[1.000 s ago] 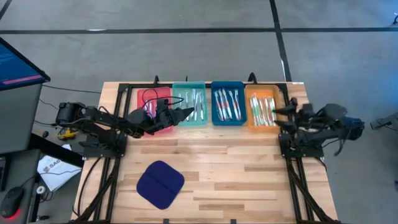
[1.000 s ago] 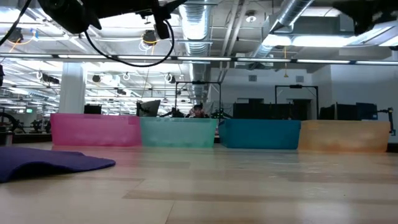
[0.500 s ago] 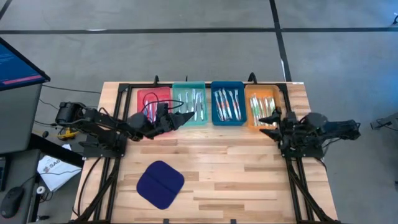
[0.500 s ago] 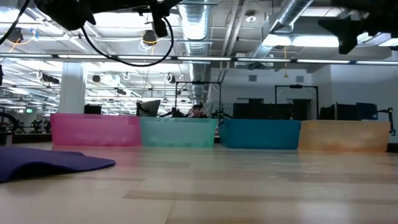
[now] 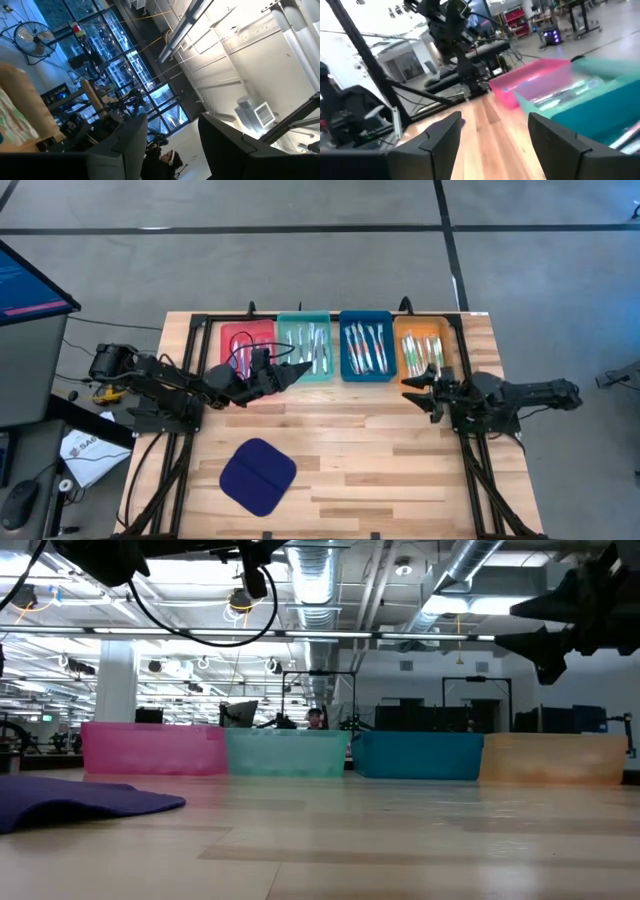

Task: Pick & Place Toothbrushes
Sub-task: Return to Home Position

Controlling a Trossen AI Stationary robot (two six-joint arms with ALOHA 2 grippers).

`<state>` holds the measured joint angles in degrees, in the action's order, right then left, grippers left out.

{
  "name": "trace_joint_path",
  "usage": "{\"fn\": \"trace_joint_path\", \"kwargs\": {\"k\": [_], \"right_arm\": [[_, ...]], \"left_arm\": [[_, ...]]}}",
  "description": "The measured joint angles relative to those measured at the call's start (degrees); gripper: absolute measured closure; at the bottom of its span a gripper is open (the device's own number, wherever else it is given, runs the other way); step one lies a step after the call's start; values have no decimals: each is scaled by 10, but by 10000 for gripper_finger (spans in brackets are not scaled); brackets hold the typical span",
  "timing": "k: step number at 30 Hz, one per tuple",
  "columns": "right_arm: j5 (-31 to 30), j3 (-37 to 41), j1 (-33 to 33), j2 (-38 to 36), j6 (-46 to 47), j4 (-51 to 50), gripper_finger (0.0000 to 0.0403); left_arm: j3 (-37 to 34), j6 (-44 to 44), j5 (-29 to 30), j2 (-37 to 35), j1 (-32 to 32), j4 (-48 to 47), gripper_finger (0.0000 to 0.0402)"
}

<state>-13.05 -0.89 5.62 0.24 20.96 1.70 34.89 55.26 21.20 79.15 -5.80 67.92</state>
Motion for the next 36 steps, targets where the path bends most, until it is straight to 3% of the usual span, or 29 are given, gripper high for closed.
{"fn": "trace_joint_path", "kwargs": {"k": [3, 13, 16, 22, 26, 32, 36], "right_arm": [[26, 4, -11, 8, 2, 22, 178], [27, 5, -29, 23, -14, 9, 178], [27, 5, -29, 23, -14, 9, 178], [27, 5, -29, 23, -14, 9, 178], [27, 5, -29, 23, -14, 9, 178], [27, 5, -29, 23, -14, 9, 178], [27, 5, -29, 23, -14, 9, 178]], "left_arm": [[0, -11, 0, 0, 0, 0, 229], [0, -24, -2, 0, 0, -2, 229], [0, -24, -39, -2, 2, -3, 229], [-1, -202, -96, -38, 9, -21, 229], [-1, -272, -93, -99, 9, -104, 229], [-1, -331, -92, -224, 5, -308, 229], [-1, -366, -96, -290, -20, -365, 229]]}}
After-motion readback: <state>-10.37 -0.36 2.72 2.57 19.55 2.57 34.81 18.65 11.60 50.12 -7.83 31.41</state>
